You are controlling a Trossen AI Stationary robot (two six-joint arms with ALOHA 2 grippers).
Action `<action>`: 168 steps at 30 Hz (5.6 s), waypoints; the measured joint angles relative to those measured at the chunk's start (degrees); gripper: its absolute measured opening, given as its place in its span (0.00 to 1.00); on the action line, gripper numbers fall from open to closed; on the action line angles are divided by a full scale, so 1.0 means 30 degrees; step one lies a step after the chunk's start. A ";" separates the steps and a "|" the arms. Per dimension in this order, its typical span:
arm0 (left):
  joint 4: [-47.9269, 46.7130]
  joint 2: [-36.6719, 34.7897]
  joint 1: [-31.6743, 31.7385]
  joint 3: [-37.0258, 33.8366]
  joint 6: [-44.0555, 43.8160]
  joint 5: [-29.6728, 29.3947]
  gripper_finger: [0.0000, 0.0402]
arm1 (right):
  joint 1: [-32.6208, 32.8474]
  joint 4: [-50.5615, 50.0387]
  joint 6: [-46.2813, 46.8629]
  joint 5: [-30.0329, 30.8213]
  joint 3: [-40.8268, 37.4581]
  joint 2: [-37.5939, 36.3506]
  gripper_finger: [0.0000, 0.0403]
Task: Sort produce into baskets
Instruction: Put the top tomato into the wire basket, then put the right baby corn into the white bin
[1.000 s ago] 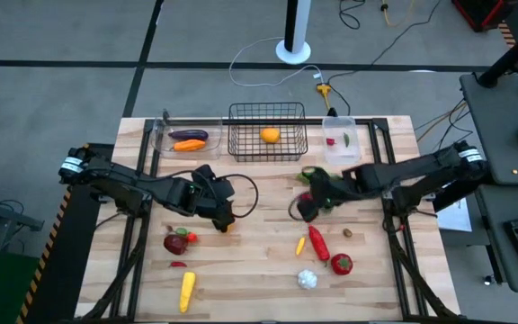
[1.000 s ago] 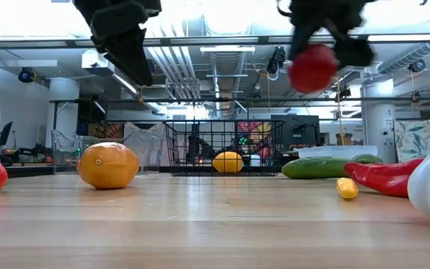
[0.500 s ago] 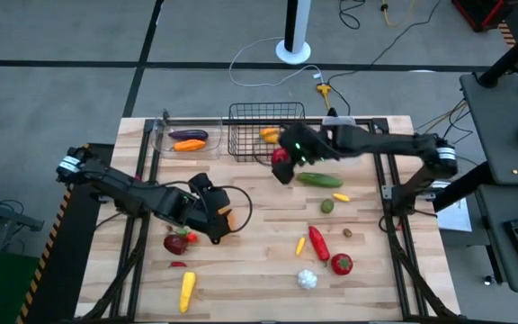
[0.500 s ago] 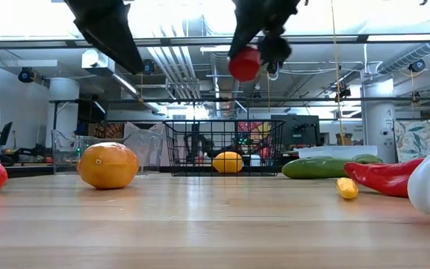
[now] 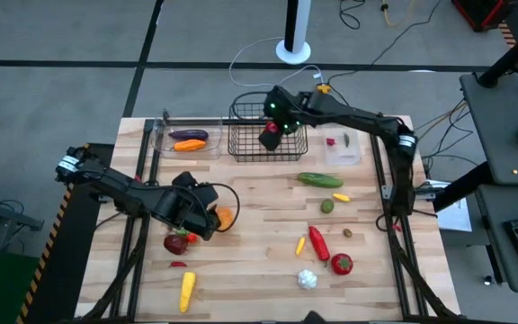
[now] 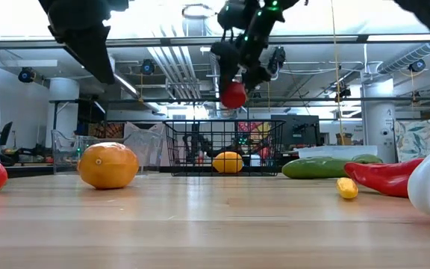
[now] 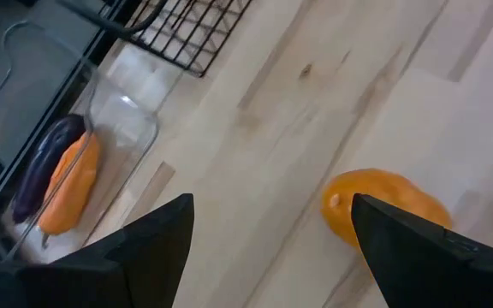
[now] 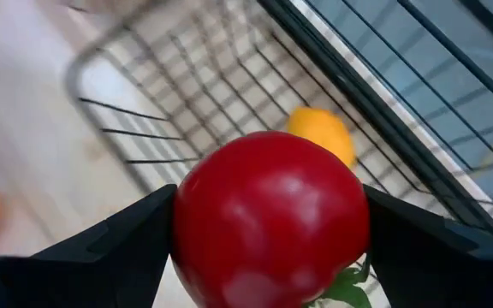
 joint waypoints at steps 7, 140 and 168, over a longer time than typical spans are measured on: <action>-0.1150 -0.0001 -0.0007 0.0000 -0.1285 0.0006 0.74 | -0.1557 -0.2286 -0.0665 -0.0008 0.2334 0.2440 0.81; 1.4325 0.0006 -0.3708 -0.0984 0.5758 -0.0824 0.74 | 1.5815 0.2361 -0.5986 -0.0314 -1.1449 -0.0218 0.66; 1.4589 0.0013 -0.3708 -0.1348 0.5624 -0.0853 0.74 | 1.5601 0.3396 -0.6653 -0.0379 -1.1413 0.0616 0.14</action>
